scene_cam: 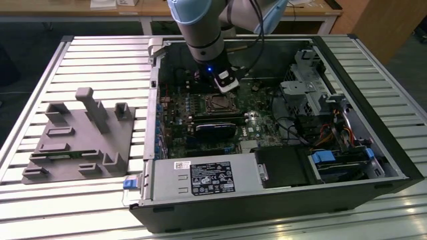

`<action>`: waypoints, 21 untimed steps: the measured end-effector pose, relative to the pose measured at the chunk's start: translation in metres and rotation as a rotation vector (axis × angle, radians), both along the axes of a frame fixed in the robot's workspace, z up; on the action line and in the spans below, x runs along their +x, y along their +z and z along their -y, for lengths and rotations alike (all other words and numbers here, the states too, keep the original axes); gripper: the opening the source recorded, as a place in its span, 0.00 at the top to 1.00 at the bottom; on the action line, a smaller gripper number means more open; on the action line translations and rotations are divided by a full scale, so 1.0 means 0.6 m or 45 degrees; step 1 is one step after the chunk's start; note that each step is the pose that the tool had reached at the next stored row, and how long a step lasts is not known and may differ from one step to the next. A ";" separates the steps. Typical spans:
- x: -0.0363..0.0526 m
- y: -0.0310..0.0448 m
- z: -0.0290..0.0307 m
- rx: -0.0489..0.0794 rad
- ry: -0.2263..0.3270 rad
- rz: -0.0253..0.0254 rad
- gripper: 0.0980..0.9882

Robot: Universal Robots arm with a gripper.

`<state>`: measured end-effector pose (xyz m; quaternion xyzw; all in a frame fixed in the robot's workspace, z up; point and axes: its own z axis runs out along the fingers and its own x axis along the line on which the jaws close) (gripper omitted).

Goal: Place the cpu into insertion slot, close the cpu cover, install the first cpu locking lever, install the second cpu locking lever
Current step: 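Install the first cpu locking lever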

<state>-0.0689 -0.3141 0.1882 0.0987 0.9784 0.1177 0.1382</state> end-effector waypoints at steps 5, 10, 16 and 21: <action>0.000 0.006 0.0001 0.000 0.000 -0.0002 0.99; 0.000 0.025 0.0001 0.000 0.000 -0.0001 0.99; 0.000 0.036 0.0000 0.000 0.000 0.0002 0.99; 0.001 0.036 -0.0006 -0.026 0.000 -0.0197 0.99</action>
